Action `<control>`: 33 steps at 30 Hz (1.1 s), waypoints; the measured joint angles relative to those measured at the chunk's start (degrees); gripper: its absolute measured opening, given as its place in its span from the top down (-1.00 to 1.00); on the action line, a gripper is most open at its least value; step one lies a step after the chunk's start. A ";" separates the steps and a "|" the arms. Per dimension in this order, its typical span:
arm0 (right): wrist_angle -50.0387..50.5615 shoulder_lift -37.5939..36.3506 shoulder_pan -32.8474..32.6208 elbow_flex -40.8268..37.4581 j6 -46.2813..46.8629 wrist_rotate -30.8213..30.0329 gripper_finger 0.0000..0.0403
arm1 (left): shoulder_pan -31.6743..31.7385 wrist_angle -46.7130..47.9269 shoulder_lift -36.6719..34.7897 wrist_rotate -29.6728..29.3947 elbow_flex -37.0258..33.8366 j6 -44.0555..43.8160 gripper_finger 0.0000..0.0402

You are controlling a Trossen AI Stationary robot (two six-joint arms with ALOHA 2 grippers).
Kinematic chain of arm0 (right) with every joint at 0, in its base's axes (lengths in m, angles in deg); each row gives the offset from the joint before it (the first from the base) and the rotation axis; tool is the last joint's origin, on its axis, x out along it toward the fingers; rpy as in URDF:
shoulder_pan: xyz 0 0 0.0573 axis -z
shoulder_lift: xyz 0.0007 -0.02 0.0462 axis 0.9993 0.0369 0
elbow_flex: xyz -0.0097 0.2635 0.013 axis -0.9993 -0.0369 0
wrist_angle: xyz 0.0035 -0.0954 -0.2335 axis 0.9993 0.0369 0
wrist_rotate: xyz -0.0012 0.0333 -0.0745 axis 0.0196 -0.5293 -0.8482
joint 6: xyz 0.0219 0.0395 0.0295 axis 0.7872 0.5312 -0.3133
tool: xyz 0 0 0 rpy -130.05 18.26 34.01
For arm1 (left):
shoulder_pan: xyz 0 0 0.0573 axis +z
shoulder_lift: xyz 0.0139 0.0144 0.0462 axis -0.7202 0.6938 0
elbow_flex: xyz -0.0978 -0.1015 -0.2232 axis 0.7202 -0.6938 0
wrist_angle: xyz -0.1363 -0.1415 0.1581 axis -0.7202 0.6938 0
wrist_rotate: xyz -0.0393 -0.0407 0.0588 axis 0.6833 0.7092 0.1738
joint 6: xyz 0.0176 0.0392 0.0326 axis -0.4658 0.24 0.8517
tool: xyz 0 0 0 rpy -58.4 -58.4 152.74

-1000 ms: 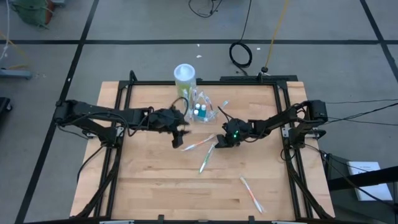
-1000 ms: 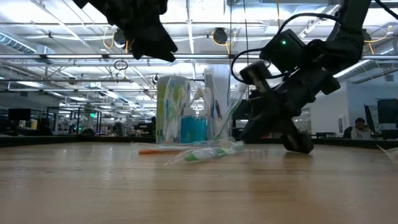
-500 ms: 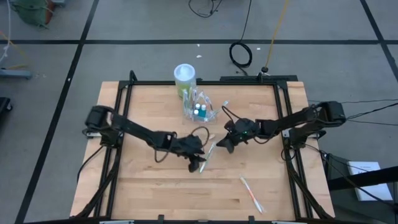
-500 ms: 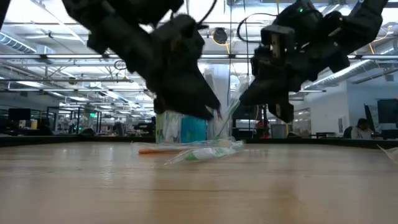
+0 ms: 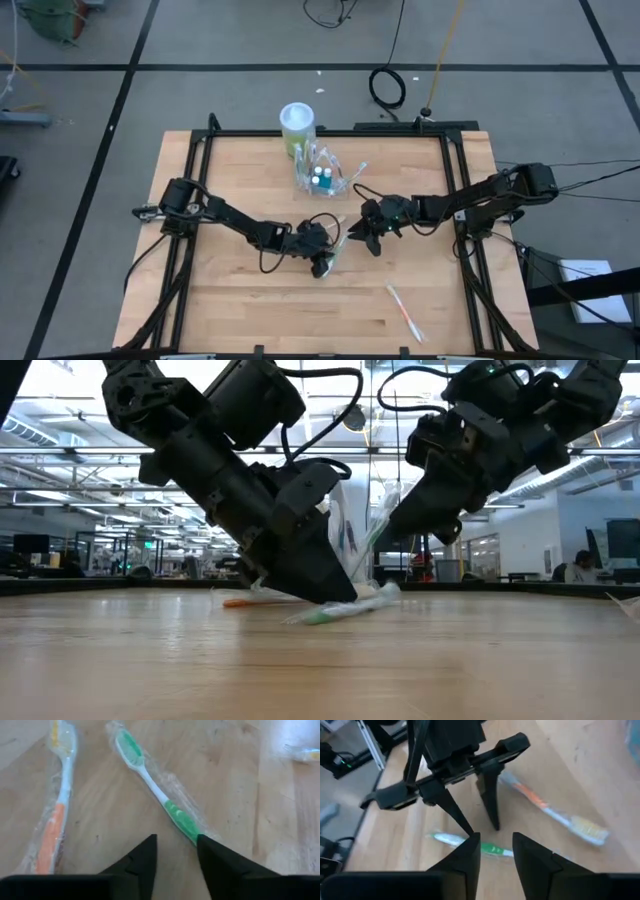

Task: Pick & Place toothbrushing station
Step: Put the green toothbrush into the right of the transparent organizer

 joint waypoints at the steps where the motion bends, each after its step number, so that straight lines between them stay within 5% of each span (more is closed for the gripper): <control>1: 0.02 0.00 0.29 0.00 -1.21 -0.22 0.43 | -0.12 0.04 0.00 -0.28 0.00 -0.44 0.34; 8: 0.07 -0.14 2.84 0.02 -6.74 -0.23 0.30 | -0.35 0.55 -0.15 -0.39 -0.04 -2.14 0.93; 15: 1.88 -0.17 3.19 0.06 -4.34 4.51 0.30 | -0.51 0.57 -0.51 -0.63 -0.09 -5.76 0.98; 25: 9.51 -0.13 2.09 0.06 -1.79 4.25 0.30 | -0.23 -5.77 -3.26 -1.31 -0.20 -7.16 0.83; 33: 7.06 -0.17 2.09 0.06 -2.43 4.42 0.30 | 1.29 -7.73 -3.06 -1.63 -0.20 -4.81 0.33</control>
